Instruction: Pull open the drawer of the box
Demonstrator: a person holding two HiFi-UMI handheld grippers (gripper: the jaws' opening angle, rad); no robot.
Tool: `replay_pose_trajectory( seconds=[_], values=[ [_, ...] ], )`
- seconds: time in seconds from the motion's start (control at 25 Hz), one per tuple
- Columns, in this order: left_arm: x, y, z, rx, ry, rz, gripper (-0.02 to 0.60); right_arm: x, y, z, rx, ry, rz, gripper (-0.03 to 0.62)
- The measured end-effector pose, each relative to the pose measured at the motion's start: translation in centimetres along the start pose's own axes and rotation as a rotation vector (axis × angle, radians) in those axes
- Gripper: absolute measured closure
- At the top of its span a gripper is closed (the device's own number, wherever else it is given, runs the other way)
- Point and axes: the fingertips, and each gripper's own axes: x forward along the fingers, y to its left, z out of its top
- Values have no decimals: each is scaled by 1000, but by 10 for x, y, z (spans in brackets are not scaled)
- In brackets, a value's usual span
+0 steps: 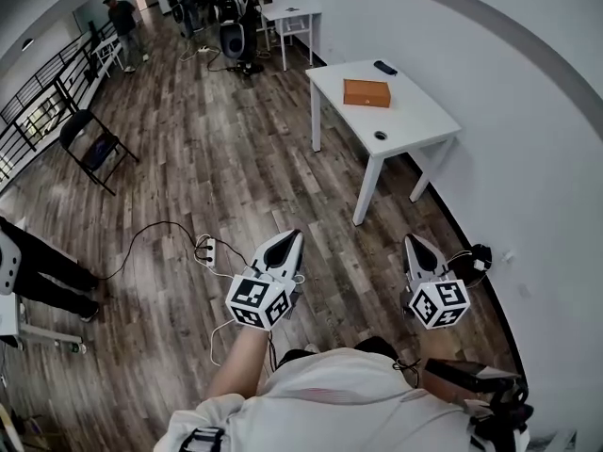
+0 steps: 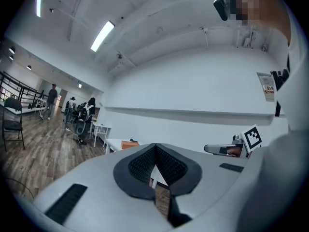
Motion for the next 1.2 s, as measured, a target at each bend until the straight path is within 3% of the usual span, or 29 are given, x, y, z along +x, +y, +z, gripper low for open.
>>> replay_pose_trajectory(
  seconds=[0.16, 0.4, 0.68, 1.2],
  values=[
    [-2, 25, -8, -17, 10, 0, 571, 15, 17, -15, -7, 24, 4, 591],
    [14, 40, -17, -40, 34, -7, 571, 35, 6, -18, 11, 37, -17, 591],
    [42, 63, -13, -35, 24, 27, 571, 76, -8, -21, 17, 33, 19, 591],
    [171, 68, -8, -34, 30, 60, 571, 151, -123, -3, 39, 36, 33, 591]
  ],
)
